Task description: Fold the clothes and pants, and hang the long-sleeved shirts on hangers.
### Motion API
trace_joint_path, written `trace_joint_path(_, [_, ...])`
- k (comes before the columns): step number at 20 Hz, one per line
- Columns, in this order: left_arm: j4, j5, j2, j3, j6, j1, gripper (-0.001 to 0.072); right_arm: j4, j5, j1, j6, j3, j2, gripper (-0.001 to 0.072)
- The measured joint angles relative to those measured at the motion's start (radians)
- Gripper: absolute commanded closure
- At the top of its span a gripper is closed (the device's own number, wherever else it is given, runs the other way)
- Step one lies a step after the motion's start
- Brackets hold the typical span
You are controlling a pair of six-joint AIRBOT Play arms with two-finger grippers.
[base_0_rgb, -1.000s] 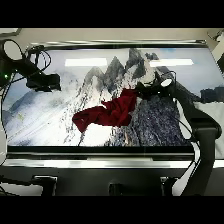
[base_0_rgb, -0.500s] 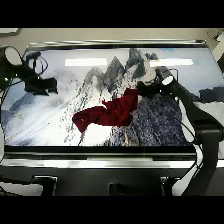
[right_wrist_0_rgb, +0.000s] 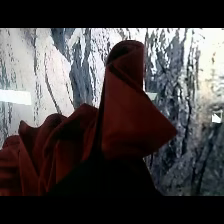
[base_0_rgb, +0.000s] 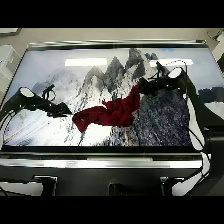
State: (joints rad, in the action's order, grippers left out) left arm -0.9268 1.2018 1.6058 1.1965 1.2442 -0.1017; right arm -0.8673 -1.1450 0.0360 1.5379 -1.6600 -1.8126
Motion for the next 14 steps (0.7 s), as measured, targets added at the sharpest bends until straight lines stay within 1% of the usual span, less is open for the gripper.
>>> trace_joint_path(2, [0.065, -0.032, 0.002, -0.022, -0.077, 0.000, 0.0249, -0.010, -0.032, 0.000, 0.000, 0.000, 0.016, 0.0680])
trace_joint_path(6, [0.148, -0.065, 0.013, -0.038, -0.172, 0.014, 0.0250, -0.027, -0.068, 0.000, 0.009, 0.000, 0.042, 0.0680])
trace_joint_path(9, [0.173, -0.063, 0.027, -0.042, -0.209, 0.031, 0.0256, -0.032, -0.079, 0.000, 0.027, 0.000, 0.051, 0.0680])
trace_joint_path(11, [0.183, -0.057, 0.044, -0.043, -0.218, 0.039, 0.0258, -0.034, -0.080, 0.000, 0.038, 0.000, 0.055, 0.0680])
trace_joint_path(12, [0.186, -0.055, 0.054, -0.043, -0.223, 0.042, 0.0292, -0.034, -0.084, 0.000, 0.042, 0.000, 0.057, 0.0680])
trace_joint_path(13, [0.188, -0.053, 0.063, -0.043, -0.225, 0.043, 0.0470, -0.034, -0.086, 0.000, 0.046, 0.000, 0.060, 0.0680])
trace_joint_path(14, [0.189, -0.052, 0.072, -0.043, -0.229, 0.044, 0.0584, -0.034, -0.085, 0.000, 0.048, 0.000, 0.065, 0.0680])
